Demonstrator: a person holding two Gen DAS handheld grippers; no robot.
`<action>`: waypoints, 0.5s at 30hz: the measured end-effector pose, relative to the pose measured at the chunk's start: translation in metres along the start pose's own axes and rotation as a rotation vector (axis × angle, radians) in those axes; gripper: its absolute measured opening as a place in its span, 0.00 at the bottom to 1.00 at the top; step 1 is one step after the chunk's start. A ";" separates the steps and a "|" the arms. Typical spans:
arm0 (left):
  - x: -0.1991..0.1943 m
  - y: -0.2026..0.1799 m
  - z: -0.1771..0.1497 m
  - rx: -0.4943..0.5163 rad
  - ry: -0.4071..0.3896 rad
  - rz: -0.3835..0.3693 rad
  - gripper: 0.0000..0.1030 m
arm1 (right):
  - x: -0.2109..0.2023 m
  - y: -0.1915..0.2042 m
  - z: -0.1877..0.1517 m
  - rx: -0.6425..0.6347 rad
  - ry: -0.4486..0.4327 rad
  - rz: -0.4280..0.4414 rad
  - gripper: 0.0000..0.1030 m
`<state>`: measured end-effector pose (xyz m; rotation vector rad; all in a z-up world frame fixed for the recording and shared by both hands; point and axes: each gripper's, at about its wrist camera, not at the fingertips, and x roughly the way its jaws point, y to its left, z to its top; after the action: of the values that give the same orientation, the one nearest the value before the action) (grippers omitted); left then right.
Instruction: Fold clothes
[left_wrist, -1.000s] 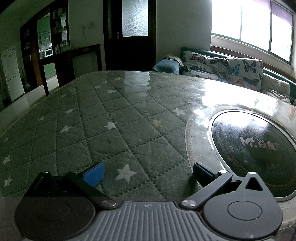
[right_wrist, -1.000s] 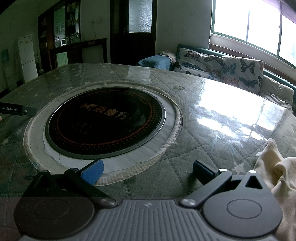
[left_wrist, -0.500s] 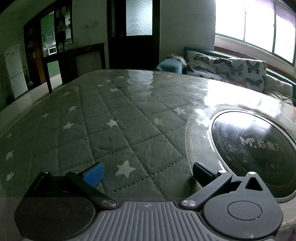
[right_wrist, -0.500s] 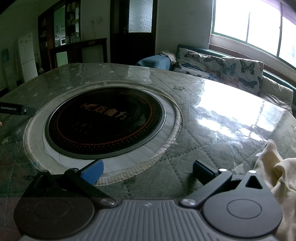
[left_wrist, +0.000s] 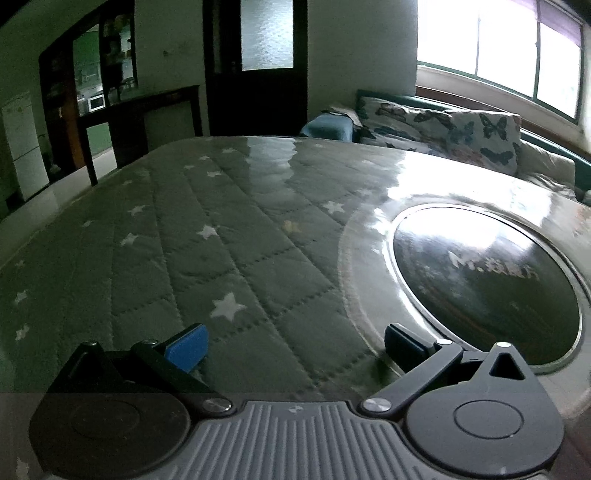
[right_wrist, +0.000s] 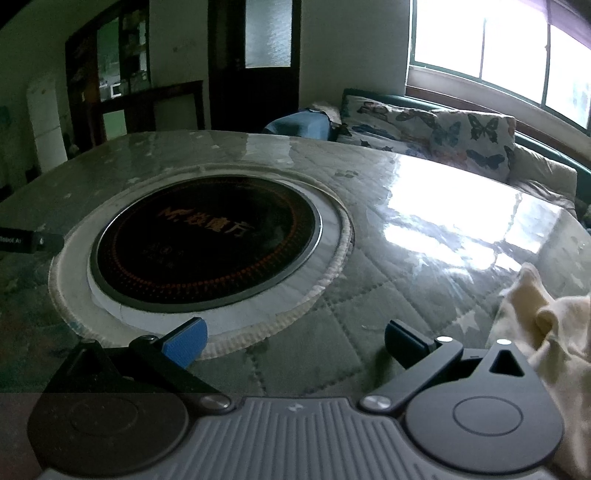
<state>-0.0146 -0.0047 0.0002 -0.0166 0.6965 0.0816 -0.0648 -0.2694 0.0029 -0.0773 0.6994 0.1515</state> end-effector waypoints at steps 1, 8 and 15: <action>-0.002 -0.003 -0.001 0.006 0.002 -0.006 1.00 | -0.002 0.000 -0.001 0.002 -0.001 -0.003 1.00; -0.014 -0.029 -0.010 0.046 0.025 -0.065 1.00 | -0.015 -0.002 -0.011 0.013 0.006 -0.010 1.00; -0.031 -0.057 -0.018 0.097 0.032 -0.139 1.00 | -0.027 -0.001 -0.019 0.022 0.020 -0.029 1.00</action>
<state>-0.0450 -0.0648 0.0052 0.0264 0.7292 -0.0863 -0.0973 -0.2760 0.0064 -0.0675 0.7193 0.1152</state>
